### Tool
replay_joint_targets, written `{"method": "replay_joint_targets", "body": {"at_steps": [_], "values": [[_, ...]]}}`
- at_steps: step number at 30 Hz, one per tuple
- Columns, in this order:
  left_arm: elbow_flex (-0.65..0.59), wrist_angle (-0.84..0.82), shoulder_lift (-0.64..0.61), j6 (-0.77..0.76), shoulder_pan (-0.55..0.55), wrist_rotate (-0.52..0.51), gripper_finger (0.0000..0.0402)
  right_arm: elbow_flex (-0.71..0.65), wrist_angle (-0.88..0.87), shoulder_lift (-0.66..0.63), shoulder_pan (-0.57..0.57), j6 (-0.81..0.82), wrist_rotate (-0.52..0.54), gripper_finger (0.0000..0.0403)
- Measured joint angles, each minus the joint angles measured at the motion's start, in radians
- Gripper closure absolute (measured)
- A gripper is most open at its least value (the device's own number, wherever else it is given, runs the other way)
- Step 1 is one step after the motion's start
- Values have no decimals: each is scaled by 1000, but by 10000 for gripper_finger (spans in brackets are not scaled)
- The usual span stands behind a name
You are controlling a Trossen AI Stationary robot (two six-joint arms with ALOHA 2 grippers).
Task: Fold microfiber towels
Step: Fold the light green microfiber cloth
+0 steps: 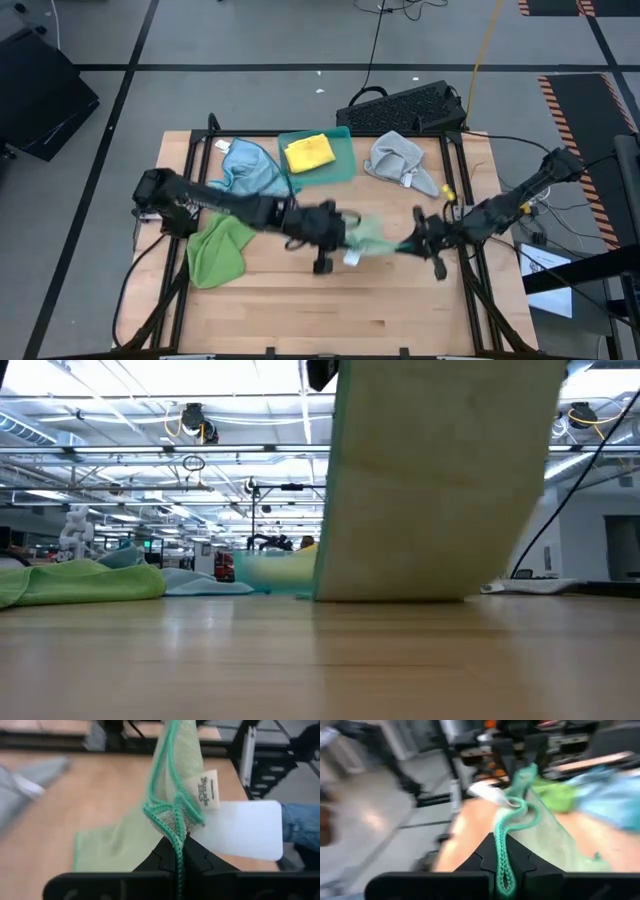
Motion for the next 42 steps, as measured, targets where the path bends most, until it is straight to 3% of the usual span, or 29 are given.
{"method": "replay_joint_targets", "body": {"at_steps": [10,18,26,30,42], "values": [[-327,479,1,-231,-230,-184,394,-184,464,355,108,217,-41,399],[-455,535,1,-376,-313,-374,391,-183,712,598,79,202,-40,399],[-516,518,1,-380,-272,-495,391,-185,674,632,-10,176,25,399],[-522,508,1,-368,-216,-495,397,-186,616,626,-50,166,80,399],[-521,370,0,-420,-108,-482,395,-185,521,626,-161,134,83,399]]}}
